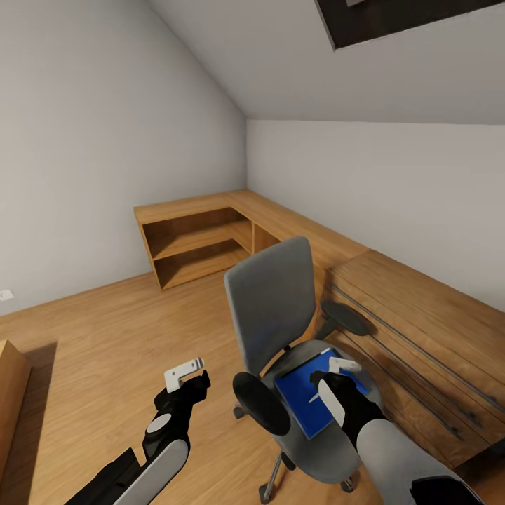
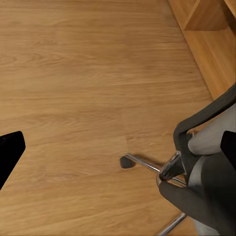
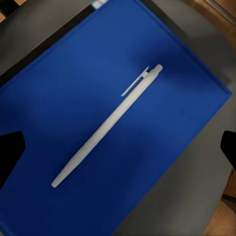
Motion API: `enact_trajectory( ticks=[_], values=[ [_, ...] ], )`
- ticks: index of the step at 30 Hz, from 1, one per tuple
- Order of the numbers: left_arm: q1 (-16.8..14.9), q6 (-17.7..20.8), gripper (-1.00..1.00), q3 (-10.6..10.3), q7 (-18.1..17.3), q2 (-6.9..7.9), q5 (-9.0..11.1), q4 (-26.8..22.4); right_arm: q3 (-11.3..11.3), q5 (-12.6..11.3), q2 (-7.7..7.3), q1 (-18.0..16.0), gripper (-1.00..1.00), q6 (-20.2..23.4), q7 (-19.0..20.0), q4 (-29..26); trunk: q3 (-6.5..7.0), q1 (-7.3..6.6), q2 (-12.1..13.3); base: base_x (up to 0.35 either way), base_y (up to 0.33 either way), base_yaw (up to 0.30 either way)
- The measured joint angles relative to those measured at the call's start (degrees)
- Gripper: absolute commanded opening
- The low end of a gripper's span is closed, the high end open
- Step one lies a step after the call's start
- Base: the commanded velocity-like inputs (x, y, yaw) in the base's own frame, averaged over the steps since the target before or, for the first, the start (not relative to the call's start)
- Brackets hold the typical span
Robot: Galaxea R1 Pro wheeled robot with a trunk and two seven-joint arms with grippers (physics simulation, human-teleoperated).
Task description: In the bedroom, organize the workspace by keeping the computer under the desk, ensuring the monitor is on the desk, placing the keyboard on the desk next to the monitor, placing the mouse on the desk next to the keyboard, moving the folder from the swivel chair onto the desk next to the mouse, stacking the notebook on top of the folder with the pen on top of the notebook, and positioning the swivel chair next to the desk.
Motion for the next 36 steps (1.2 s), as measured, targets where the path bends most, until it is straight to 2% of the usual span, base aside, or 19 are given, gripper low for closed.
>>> enact_trajectory(
  ticks=[2,3,6,11,15,19,22,30,36],
  values=[
    [0.0,0.0,1.00,0.0,0.0,0.00,0.0,-0.3,0.0,0.0,-0.09,-0.1,1.00,0.0,0.6,0.2,0.00,0.00,0.0,0.000,0.000,0.000],
    [0.0,0.0,1.00,0.0,0.0,-0.01,0.0,-1.1,0.0,0.1,-1.00,-0.1,1.00,0.0,4.0,0.2,0.00,0.00,0.0,0.000,0.000,0.000],
    [0.0,0.1,1.00,0.0,0.0,-0.01,0.0,-1.3,-0.5,0.0,-1.80,-0.1,1.00,0.0,5.8,0.2,0.00,0.00,0.0,0.000,0.000,0.000],
    [0.0,0.1,1.00,0.0,0.0,-0.05,0.0,-1.4,-4.0,-0.2,-2.27,-0.1,1.00,-0.7,6.4,0.4,0.00,0.00,0.0,0.000,0.000,0.000],
    [0.0,0.0,1.00,0.0,0.0,-0.10,0.0,-1.9,-5.2,-0.3,-2.33,-0.2,1.00,-3.6,6.4,0.6,0.00,0.00,0.0,0.000,0.000,0.000],
    [0.0,0.1,1.00,0.1,0.1,-0.10,0.0,-2.8,-5.5,-0.4,-2.31,-0.2,1.00,-4.5,6.4,0.6,0.00,0.00,0.0,0.000,0.000,0.000],
    [0.0,0.0,1.00,0.2,0.1,-0.10,0.0,-3.0,-5.8,-0.5,-2.24,-0.1,1.00,-4.7,6.4,0.4,-0.53,0.65,-1.2,0.000,0.000,0.000],
    [0.0,0.1,1.00,2.2,0.2,-0.09,0.1,-3.1,-6.2,-0.5,-2.12,-0.1,1.00,-4.8,6.6,0.1,-1.97,2.41,-4.4,0.000,0.000,0.000],
    [0.0,0.1,1.00,2.4,0.2,-0.10,1.4,-3.0,-6.2,-0.5,-2.06,-0.2,1.00,-4.8,6.6,0.1,-3.05,3.73,-6.8,0.000,0.000,0.000]
  ],
)
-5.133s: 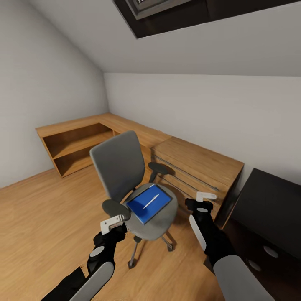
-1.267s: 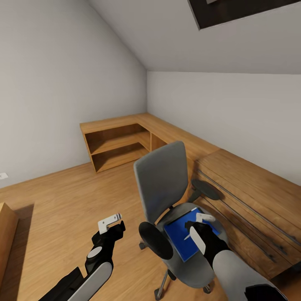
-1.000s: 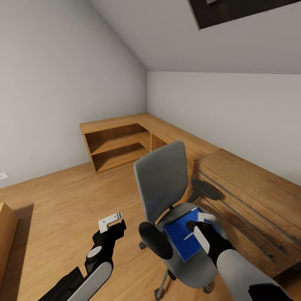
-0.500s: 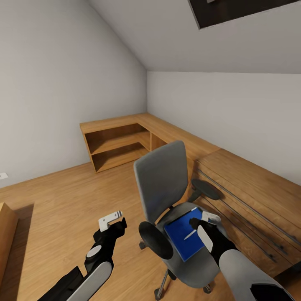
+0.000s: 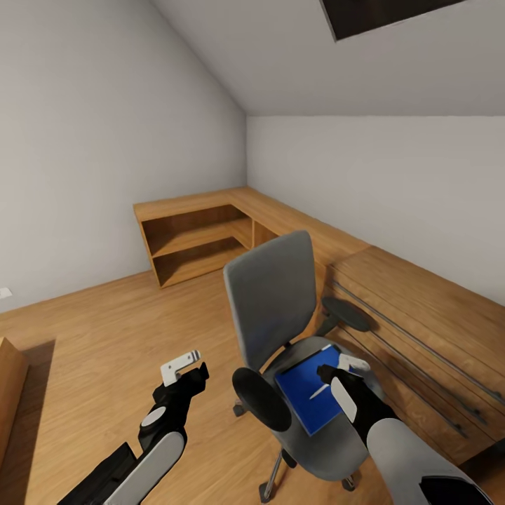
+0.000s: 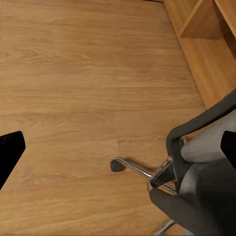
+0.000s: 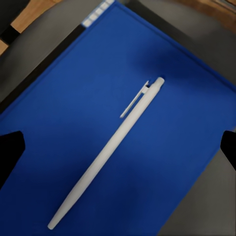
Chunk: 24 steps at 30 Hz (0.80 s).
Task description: In the bedroom, organize the workspace by keeping the computer under the desk, ensuring the monitor is on the desk, placing the keyboard on the desk next to the monitor, placing the mouse on the desk next to the keyboard, moving the folder from the swivel chair onto the desk next to the mouse, stacking the notebook on top of the folder with the pen on top of the notebook, and positioning the swivel chair next to the desk.
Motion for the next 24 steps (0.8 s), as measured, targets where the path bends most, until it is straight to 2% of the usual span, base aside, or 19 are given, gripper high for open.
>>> enact_trajectory(
  ticks=[20,24],
  values=[
    [0.0,0.0,1.00,0.2,0.0,0.00,0.3,0.0,-0.1,0.0,-0.04,0.0,1.00,0.0,0.0,0.0,-3.59,4.39,-8.0,0.000,0.000,0.000],
    [0.0,0.0,1.00,0.3,0.0,0.05,0.3,0.0,0.0,0.0,0.02,0.0,1.00,0.0,0.0,0.0,-4.14,5.06,-9.2,0.000,0.000,0.132]
  ],
)
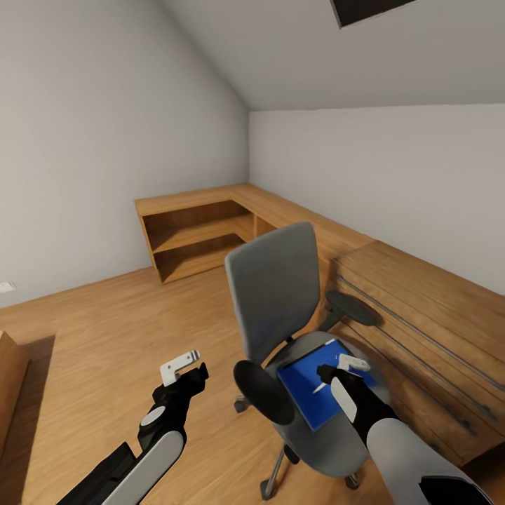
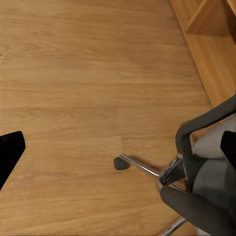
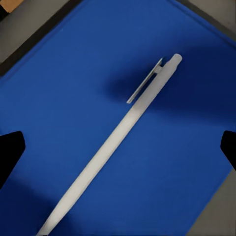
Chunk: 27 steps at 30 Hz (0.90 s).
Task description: In the bedroom, organize the workspace by keeping the computer under the desk, ensuring the monitor is on the desk, placing the keyboard on the desk next to the monitor, placing the mouse on the desk next to the keyboard, moving the folder from the swivel chair onto the desk next to the mouse, stacking the notebook on top of the folder with the pen on top of the notebook, and positioning the swivel chair next to the desk.
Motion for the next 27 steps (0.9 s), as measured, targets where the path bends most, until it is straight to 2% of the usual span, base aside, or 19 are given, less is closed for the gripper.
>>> enact_trajectory(
  ticks=[4,10,19,27],
  values=[
    [0.0,0.0,1.00,0.0,0.0,0.04,0.0,0.0,0.0,0.0,0.01,0.0,1.00,0.0,0.0,0.0,0.00,0.00,0.0,0.000,0.000,0.186],
    [0.0,0.0,1.00,0.0,0.0,0.01,0.0,0.1,-0.1,0.0,-0.04,0.0,1.00,0.1,0.0,0.0,0.00,0.00,0.0,0.000,0.000,0.024],
    [0.0,0.0,1.00,-0.1,0.0,-0.05,0.0,0.0,-0.2,0.0,-0.09,0.0,1.00,0.1,0.0,0.0,-1.61,1.97,-3.6,0.000,0.000,0.000],
    [0.0,0.0,1.00,-0.1,0.0,-0.05,0.0,0.1,-0.2,0.0,-0.16,0.0,1.00,0.1,-0.1,0.0,-1.62,1.98,-3.6,0.000,0.000,0.000]
  ],
)
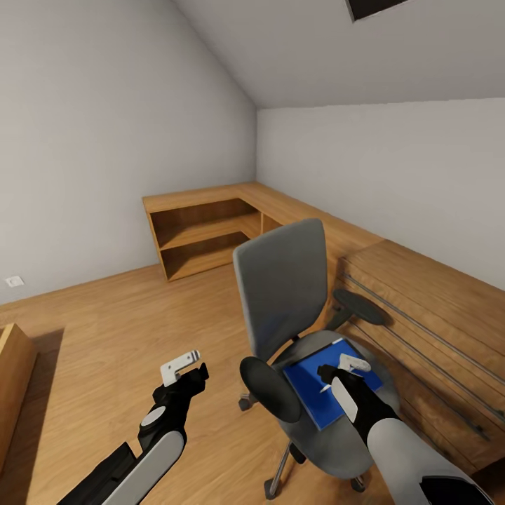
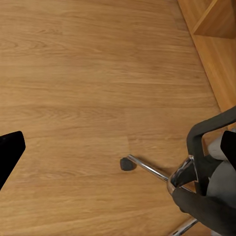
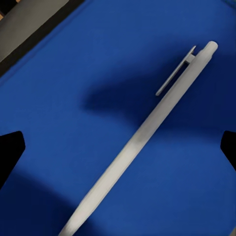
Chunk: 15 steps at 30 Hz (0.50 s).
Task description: In the bedroom, organize the workspace by keeping the computer under the desk, ensuring the monitor is on the desk, placing the keyboard on the desk next to the monitor, placing the mouse on the desk next to the keyboard, moving the folder from the swivel chair onto the desk next to the mouse, stacking the notebook on top of the folder with the pen on top of the notebook, and positioning the swivel chair next to the desk.
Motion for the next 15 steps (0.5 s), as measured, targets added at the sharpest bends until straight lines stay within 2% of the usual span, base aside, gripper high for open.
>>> enact_trajectory(
  ticks=[6,12,15],
  values=[
    [0.0,0.0,1.00,0.0,0.0,0.00,0.0,0.0,0.0,0.0,-0.03,0.0,1.00,0.0,0.0,0.0,0.00,0.00,0.0,0.000,0.000,0.000],
    [0.0,0.0,1.00,0.0,0.0,0.00,0.0,0.0,-0.1,0.0,-0.09,0.0,1.00,0.2,0.0,0.0,-1.07,1.31,-2.4,0.000,0.000,0.000],
    [0.0,0.0,1.00,0.0,0.0,0.00,0.0,0.0,-0.5,0.0,-0.09,0.0,1.00,0.3,0.0,0.0,-1.08,1.32,-2.4,0.000,0.000,0.000]
  ],
)
